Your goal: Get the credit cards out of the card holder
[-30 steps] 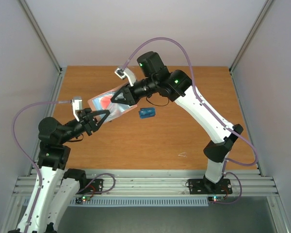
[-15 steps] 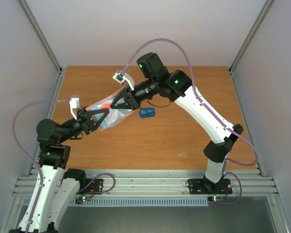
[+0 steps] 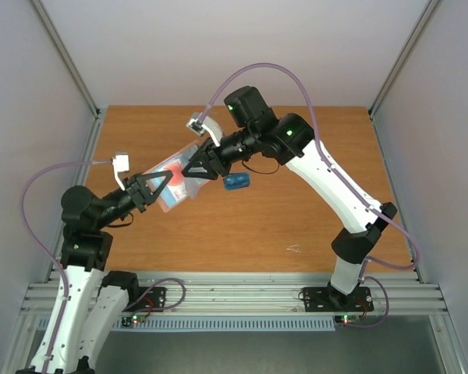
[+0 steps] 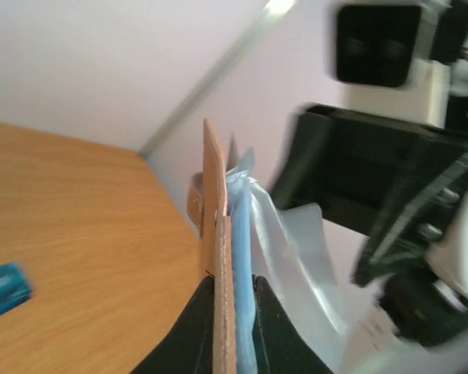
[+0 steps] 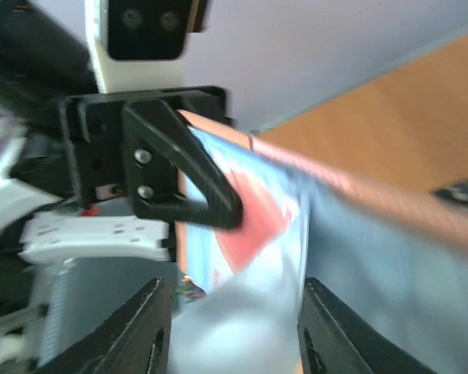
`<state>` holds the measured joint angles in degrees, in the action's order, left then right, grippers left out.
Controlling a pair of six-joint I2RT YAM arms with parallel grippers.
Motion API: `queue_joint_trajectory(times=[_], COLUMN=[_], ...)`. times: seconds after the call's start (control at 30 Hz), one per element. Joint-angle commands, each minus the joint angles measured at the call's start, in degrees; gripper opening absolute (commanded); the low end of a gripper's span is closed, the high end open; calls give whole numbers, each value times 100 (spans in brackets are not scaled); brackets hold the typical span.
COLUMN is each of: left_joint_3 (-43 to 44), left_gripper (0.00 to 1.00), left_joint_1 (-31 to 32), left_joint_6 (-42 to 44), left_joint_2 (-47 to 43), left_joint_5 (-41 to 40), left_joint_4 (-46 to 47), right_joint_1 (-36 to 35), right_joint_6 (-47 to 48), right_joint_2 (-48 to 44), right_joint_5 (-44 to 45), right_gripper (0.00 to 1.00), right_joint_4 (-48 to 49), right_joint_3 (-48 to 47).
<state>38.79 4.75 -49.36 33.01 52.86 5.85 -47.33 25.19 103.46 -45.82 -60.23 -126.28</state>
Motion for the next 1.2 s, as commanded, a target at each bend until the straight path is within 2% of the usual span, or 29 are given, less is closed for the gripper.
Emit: queue_joint_trajectory(times=[0.0,0.07,0.1,0.2,0.3,0.4,0.5,0.53,0.57,0.63,0.7,0.8,0.97,1.17], left_joint_3=[539,777,850,1027,1250,1496,1612,1560,1482,1306,1247,1268,907,705], left_gripper=[0,0,0,0,0,0,0,0,0,0,0,0,0,0], left_joint_1=[-54,-49,-46,11,8,8,8,8,0,-20,-71,-123,-129,-150], left_joint_6=[1769,3082,3729,5277,5821,5513,4342,3857,3440,2331,1399,943,187,-240], left_joint_2=[183,470,559,614,617,662,646,613,561,451,370,300,132,99], left_joint_5=[-2436,-4314,-4813,-5890,-6078,-5258,-3336,-2458,-2074,-1144,-784,-261,470,934], left_joint_4=[-3052,-4168,-4428,-4621,-4416,-4579,-4571,-4335,-3958,-3014,-2160,-1423,87,1124], right_joint_1=[554,871,881,727,304,-346,-664,-687,-689,-690,-689,-612,-285,-189], right_joint_6=[-550,-866,-822,-648,-419,21,-255,-545,-902,-1066,-945,-692,-619,-247], right_joint_2=[-349,-394,-450,-689,-808,-701,-640,-659,-668,-663,-663,-764,-1030,-1213], right_joint_5=[2082,2666,2932,3029,2751,1833,109,-291,-506,-257,417,948,799,514], right_gripper=[46,45,44,44,42,43,44,44,44,43,38,34,31,30], right_joint_4=[-365,-616,-685,-567,-184,271,1364,1888,2332,2600,2358,1901,1528,1115], right_joint_3=[278,408,478,815,1088,1051,1190,1316,1454,1516,1501,1574,1721,1511])
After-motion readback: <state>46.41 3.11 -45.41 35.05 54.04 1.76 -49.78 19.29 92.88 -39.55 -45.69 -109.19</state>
